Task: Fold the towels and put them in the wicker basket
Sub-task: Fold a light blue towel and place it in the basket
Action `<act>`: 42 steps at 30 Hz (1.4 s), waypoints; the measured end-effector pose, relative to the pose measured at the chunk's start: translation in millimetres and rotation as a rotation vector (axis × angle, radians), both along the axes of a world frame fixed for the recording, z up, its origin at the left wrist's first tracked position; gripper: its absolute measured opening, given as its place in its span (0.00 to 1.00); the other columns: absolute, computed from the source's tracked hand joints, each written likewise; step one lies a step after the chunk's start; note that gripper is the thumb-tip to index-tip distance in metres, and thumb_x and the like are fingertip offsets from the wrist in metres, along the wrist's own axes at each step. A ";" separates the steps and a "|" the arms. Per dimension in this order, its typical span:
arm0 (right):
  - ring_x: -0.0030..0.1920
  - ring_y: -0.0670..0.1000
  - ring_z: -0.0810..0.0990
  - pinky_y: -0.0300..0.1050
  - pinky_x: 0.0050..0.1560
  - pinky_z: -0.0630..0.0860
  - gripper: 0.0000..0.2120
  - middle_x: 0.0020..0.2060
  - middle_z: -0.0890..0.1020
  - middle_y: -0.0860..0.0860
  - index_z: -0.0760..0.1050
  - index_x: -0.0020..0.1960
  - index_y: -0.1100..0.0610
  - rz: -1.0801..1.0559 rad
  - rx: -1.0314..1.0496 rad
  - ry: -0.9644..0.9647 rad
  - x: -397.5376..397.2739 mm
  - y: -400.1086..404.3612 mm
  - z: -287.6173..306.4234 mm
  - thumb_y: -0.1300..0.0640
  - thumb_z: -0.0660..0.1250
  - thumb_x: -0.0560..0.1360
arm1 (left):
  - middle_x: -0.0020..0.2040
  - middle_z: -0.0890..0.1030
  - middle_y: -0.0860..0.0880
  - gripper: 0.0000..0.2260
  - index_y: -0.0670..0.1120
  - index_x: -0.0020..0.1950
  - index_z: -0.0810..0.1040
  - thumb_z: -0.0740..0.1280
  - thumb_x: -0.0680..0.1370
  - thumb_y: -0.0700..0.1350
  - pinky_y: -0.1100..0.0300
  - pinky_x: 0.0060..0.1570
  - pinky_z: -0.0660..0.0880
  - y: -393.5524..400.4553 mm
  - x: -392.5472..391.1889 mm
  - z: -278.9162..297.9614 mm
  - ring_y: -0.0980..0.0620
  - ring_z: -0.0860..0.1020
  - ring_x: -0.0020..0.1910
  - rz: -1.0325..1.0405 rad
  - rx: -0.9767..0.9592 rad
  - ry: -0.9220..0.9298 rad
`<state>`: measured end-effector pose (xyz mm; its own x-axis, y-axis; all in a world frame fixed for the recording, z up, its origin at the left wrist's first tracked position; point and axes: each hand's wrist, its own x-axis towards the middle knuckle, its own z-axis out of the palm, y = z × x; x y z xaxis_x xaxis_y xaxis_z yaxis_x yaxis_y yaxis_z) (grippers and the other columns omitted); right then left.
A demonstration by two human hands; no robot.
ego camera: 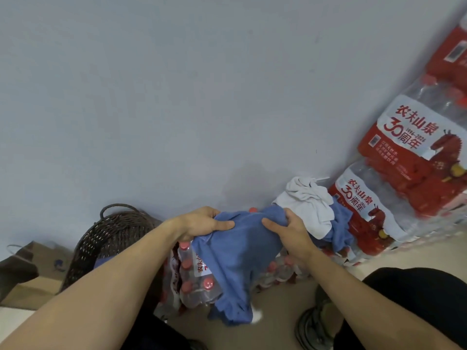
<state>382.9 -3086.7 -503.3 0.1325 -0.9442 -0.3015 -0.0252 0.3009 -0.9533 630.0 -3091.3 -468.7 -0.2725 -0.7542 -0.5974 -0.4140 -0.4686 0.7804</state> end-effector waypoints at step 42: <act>0.36 0.53 0.77 0.46 0.37 0.72 0.22 0.35 0.78 0.55 0.71 0.40 0.61 0.380 -0.061 0.737 -2.1 -76.0 -21.6 0.42 0.63 0.79 | 0.40 0.79 0.48 0.05 0.45 0.48 0.78 0.71 0.76 0.44 0.62 0.34 0.72 -5.1 80.7 -59.1 0.52 0.76 0.38 0.159 0.058 -0.346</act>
<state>380.8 -3162.7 -524.9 0.2348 -0.8923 -0.3855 -0.7389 0.0939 -0.6673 710.7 -3096.4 -527.8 0.0699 -0.7329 -0.6767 -0.5669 -0.5874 0.5776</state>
